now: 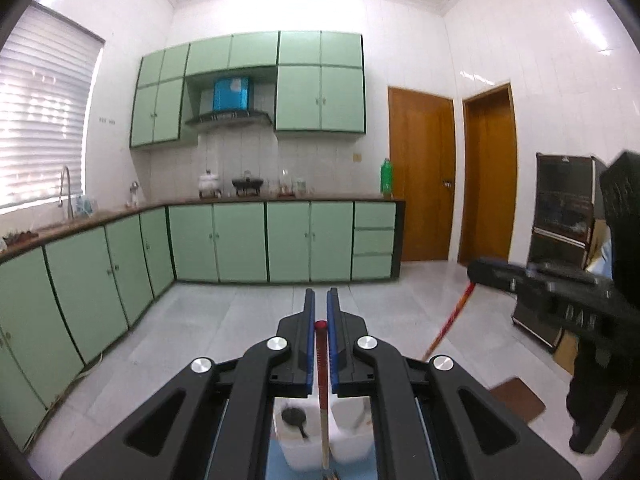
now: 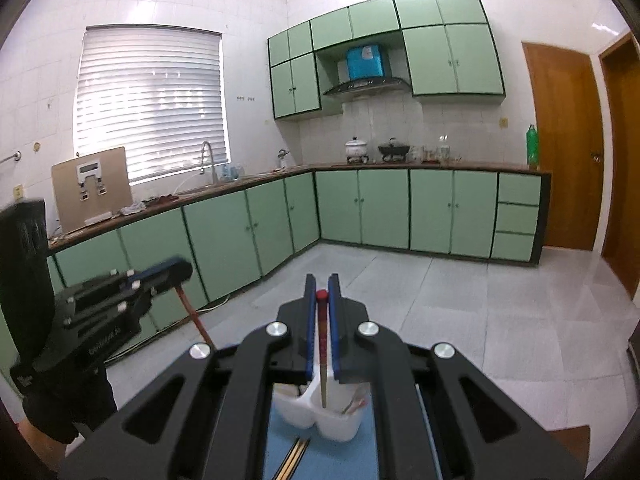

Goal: Organize utensils
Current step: 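Lower both chopsticks into the holder and open both tools, then withdraw both open tools back over the remaining chopsticks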

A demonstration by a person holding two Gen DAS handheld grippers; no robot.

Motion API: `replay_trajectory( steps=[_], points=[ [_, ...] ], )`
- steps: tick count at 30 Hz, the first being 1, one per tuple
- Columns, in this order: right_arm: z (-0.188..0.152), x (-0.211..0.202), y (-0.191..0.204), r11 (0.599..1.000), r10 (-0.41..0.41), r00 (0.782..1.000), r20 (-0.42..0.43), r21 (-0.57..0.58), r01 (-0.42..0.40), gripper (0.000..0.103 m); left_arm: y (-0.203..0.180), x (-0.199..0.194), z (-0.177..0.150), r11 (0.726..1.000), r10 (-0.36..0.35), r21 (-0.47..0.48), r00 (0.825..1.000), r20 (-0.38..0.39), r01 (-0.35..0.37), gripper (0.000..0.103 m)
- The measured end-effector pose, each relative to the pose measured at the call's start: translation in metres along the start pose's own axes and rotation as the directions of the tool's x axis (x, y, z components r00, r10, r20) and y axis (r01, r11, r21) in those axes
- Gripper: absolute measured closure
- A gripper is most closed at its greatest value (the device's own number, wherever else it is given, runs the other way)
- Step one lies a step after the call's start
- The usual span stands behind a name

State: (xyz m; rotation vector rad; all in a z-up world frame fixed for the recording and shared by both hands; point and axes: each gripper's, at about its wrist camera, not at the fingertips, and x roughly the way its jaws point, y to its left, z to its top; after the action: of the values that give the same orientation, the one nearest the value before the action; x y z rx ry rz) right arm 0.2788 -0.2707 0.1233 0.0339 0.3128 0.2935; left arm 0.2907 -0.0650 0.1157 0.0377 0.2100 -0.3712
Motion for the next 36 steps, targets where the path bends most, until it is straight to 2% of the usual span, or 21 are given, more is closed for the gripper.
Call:
replay_trajectory(
  steps=[2,5,10,16,17,18,19,20,22,24,26,27,29,32,36],
  points=[
    [0.005,0.014,-0.001,0.999,-0.025,1.000,0.004,-0.019,0.025,0.098,0.001,0.017,0.009,1.000,0.020,0.006,0.999,0.026,-0.020,0.097],
    [0.002,0.036,-0.003,0.999,-0.044,0.999,-0.011,-0.030,0.043,0.098,0.002,0.042,0.010,0.999,0.041,0.019,0.999,0.025,-0.041,0.097],
    [-0.019,0.069,-0.009,0.998,-0.055,0.996,-0.072,-0.019,0.054,0.098,0.009,0.084,-0.013,0.999,0.047,-0.008,0.998,-0.043,-0.047,0.097],
    [-0.045,0.088,-0.010,0.999,-0.053,0.989,-0.140,-0.014,0.052,0.097,0.024,0.105,-0.044,0.998,0.035,-0.047,0.991,-0.132,-0.042,0.097],
    [-0.046,0.087,-0.011,0.998,-0.055,0.989,-0.140,-0.010,0.054,0.096,0.027,0.106,-0.047,0.998,0.035,-0.050,0.990,-0.137,-0.042,0.094],
    [-0.048,0.086,-0.011,0.998,-0.056,0.989,-0.140,-0.007,0.055,0.095,0.029,0.105,-0.048,0.998,0.036,-0.052,0.989,-0.141,-0.043,0.084],
    [-0.048,0.084,-0.010,0.998,-0.060,0.989,-0.138,-0.005,0.060,0.092,0.030,0.102,-0.049,0.997,0.042,-0.056,0.989,-0.143,-0.051,0.078],
    [-0.048,0.081,-0.011,0.998,-0.065,0.989,-0.131,-0.004,0.065,0.082,0.031,0.099,-0.050,0.997,0.044,-0.060,0.989,-0.140,-0.052,0.067],
    [-0.048,0.072,-0.012,0.997,-0.081,0.990,-0.113,-0.002,0.081,0.068,0.031,0.089,-0.050,0.996,0.045,-0.067,0.990,-0.132,-0.054,0.061],
    [-0.048,0.059,-0.013,0.995,-0.098,0.991,-0.088,0.000,0.098,0.054,0.031,0.078,-0.051,0.996,0.047,-0.069,0.991,-0.128,-0.056,0.048],
    [-0.051,0.045,-0.015,0.992,-0.123,0.990,-0.064,-0.003,0.123,0.040,0.030,0.062,-0.055,0.996,0.052,-0.066,0.991,-0.120,-0.061,0.041],
    [-0.053,0.038,-0.015,0.991,-0.135,0.989,-0.056,-0.008,0.135,0.037,0.029,0.053,-0.059,0.996,0.059,-0.062,0.991,-0.122,-0.067,0.036],
    [-0.063,0.021,-0.015,0.988,-0.156,0.987,-0.041,-0.012,0.155,0.025,0.029,0.036,-0.068,0.995,0.063,-0.063,0.990,-0.125,-0.072,0.032],
    [-0.087,-0.004,-0.013,0.983,-0.185,0.982,-0.038,-0.011,0.184,0.016,0.030,0.014,-0.088,0.994,0.071,-0.071,0.987,-0.144,-0.082,0.027],
    [-0.133,-0.027,-0.002,0.978,-0.208,0.975,-0.079,-0.023,0.207,0.013,0.030,-0.010,-0.131,0.991,0.081,-0.088,0.973,-0.218,-0.102,0.024]
  ],
)
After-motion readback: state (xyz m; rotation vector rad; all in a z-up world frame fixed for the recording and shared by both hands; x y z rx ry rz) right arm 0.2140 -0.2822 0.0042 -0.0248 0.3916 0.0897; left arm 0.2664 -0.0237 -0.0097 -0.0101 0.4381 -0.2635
